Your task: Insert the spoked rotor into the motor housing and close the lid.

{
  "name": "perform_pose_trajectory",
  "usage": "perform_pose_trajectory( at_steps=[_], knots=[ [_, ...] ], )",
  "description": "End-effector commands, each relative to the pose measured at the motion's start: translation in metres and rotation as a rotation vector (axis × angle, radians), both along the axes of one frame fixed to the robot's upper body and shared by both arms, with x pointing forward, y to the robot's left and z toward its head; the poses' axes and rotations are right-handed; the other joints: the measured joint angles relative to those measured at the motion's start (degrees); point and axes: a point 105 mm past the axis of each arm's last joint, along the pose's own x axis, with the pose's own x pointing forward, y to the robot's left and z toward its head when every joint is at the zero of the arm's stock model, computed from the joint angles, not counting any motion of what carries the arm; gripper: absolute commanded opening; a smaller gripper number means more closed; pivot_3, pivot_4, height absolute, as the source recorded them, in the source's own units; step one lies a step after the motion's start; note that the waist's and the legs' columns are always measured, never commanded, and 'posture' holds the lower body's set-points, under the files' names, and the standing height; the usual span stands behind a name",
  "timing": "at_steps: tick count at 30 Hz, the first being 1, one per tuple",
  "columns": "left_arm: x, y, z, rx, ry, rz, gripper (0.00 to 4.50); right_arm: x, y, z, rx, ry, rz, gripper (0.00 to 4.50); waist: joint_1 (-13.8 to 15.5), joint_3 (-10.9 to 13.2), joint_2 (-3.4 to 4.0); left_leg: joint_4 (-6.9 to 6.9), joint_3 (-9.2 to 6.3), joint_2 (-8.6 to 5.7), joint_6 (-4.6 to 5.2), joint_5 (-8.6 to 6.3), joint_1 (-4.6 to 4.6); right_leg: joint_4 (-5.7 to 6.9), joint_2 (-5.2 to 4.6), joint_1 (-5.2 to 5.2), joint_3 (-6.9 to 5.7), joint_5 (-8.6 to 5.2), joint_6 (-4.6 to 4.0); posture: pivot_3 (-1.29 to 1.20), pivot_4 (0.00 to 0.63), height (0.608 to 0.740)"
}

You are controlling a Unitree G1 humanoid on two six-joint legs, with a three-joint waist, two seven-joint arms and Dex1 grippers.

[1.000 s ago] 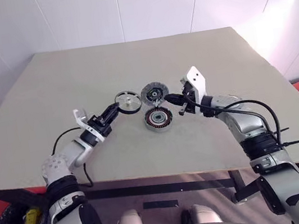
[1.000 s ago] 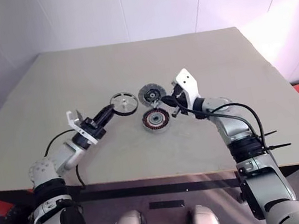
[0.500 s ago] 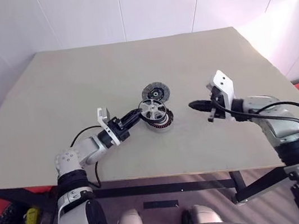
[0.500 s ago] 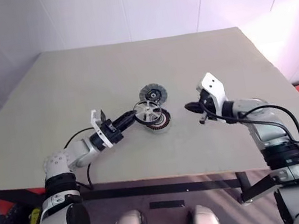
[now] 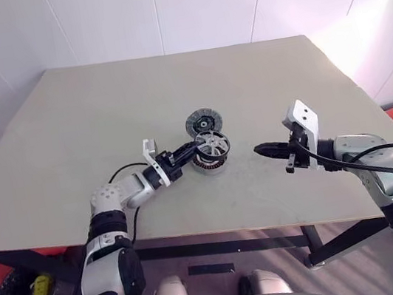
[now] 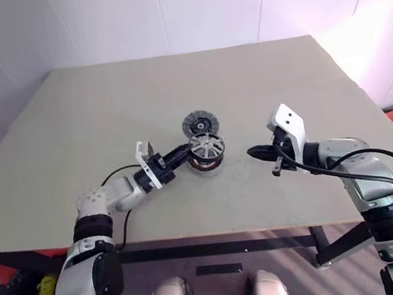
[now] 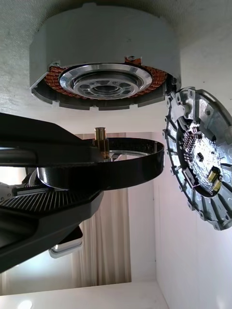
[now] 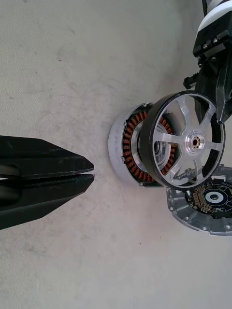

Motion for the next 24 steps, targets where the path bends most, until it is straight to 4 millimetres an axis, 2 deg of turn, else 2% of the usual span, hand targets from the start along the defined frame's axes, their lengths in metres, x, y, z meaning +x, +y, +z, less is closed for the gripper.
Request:
perform_pose_trajectory(
  at_steps=[1,12,22,24],
  knots=[
    [0.007,0.002,0.008,0.014,-0.044,0.021,0.36,0.007,-0.005,0.019,0.009,-0.073,-0.013,0.0,0.0,0.0,0.0,0.0,0.0,0.0,0.0,0.0,0.0,0.0,0.0,0.0,0.0,0.0,-0.01,0.0,0.0,0.74],
    [0.009,-0.007,-0.002,0.047,-0.034,0.011,0.36,0.013,0.006,0.022,0.019,-0.099,-0.009,0.0,0.22,-0.01,0.01,0.0,0.0,0.0,0.0,0.0,0.01,-0.01,-0.02,0.03,-0.01,0.06,-0.1,0.0,0.0,0.74],
    [0.011,-0.009,-0.009,0.105,-0.048,0.015,0.36,0.016,0.014,0.035,0.023,-0.128,-0.022,0.0,0.94,-0.01,0.01,0.01,0.0,0.0,0.0,0.0,0.03,0.0,-0.03,0.04,-0.01,0.09,-0.16,0.0,0.0,0.74],
    [0.012,-0.009,-0.013,0.123,-0.036,0.022,1.08,0.017,0.016,0.037,0.024,-0.131,-0.023,0.0,0.97,-0.01,0.02,0.01,0.0,0.01,-0.01,0.0,0.05,0.01,-0.03,0.05,-0.01,0.08,-0.13,0.0,0.0,0.74]
  ],
)
